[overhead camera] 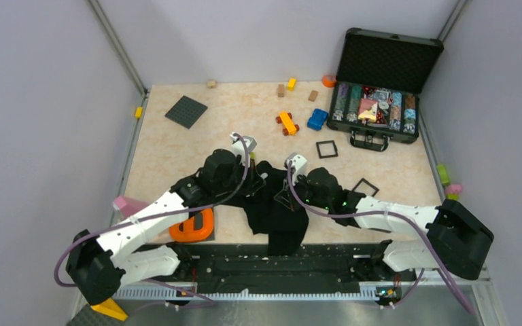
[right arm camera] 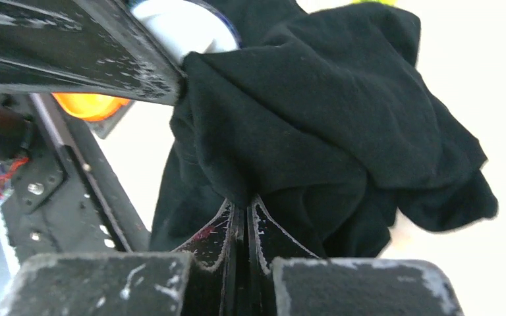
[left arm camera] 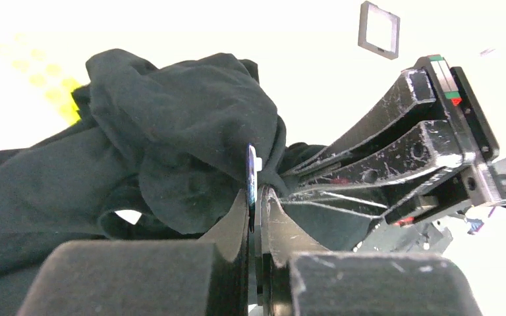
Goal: Remove the brooch from the garment
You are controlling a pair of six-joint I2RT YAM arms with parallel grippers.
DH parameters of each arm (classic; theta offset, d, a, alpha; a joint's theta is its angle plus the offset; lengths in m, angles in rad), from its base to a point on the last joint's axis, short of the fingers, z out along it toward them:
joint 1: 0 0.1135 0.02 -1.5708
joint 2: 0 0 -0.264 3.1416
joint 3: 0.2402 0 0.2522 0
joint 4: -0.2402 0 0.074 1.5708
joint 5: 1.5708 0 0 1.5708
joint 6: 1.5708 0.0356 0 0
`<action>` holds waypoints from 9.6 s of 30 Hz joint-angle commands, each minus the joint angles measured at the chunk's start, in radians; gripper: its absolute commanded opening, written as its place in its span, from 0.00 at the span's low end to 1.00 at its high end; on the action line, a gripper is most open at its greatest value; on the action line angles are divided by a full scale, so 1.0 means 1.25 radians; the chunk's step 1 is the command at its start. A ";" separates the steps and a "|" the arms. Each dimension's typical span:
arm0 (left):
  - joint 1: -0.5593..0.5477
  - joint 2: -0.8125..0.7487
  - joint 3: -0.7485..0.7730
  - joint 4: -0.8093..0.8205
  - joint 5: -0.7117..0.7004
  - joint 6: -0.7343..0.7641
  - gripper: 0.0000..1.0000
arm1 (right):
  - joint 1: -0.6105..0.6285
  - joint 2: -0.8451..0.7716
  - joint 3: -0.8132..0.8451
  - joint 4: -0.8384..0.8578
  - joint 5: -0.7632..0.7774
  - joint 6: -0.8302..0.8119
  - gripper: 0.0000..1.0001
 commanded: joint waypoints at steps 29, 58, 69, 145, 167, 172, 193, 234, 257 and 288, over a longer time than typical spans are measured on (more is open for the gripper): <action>0.000 -0.234 -0.268 0.713 0.312 0.023 0.00 | -0.089 -0.366 0.076 -0.051 -0.203 -0.028 0.73; 0.000 -0.187 -0.291 0.943 0.485 -0.062 0.00 | -0.111 -0.281 0.022 0.312 -0.508 0.116 0.00; 0.000 -0.241 -0.322 0.898 0.386 -0.084 0.40 | -0.126 -0.295 0.056 0.175 -0.442 0.081 0.00; -0.001 -0.292 -0.336 0.894 0.472 0.003 0.00 | -0.132 -0.132 0.087 0.245 -0.494 0.221 0.00; -0.002 -0.286 -0.342 0.867 0.470 0.025 0.00 | -0.126 -0.060 0.158 0.142 -0.497 0.236 0.00; -0.001 -0.241 -0.317 0.868 0.532 0.034 0.00 | -0.120 -0.050 0.198 0.044 -0.499 0.190 0.00; -0.003 -0.233 -0.309 0.856 0.532 0.030 0.00 | -0.097 -0.050 0.227 -0.055 -0.444 0.090 0.00; 0.019 -0.263 -0.262 0.738 0.233 0.103 0.00 | -0.123 -0.150 0.029 0.206 -0.469 0.035 0.00; 0.019 -0.394 -0.209 0.309 -0.535 0.221 0.00 | -0.209 -0.035 0.257 -0.217 -0.148 0.016 0.00; 0.019 -0.455 -0.139 0.225 -0.403 0.186 0.00 | -0.199 0.179 0.693 -0.126 -0.135 -0.046 0.95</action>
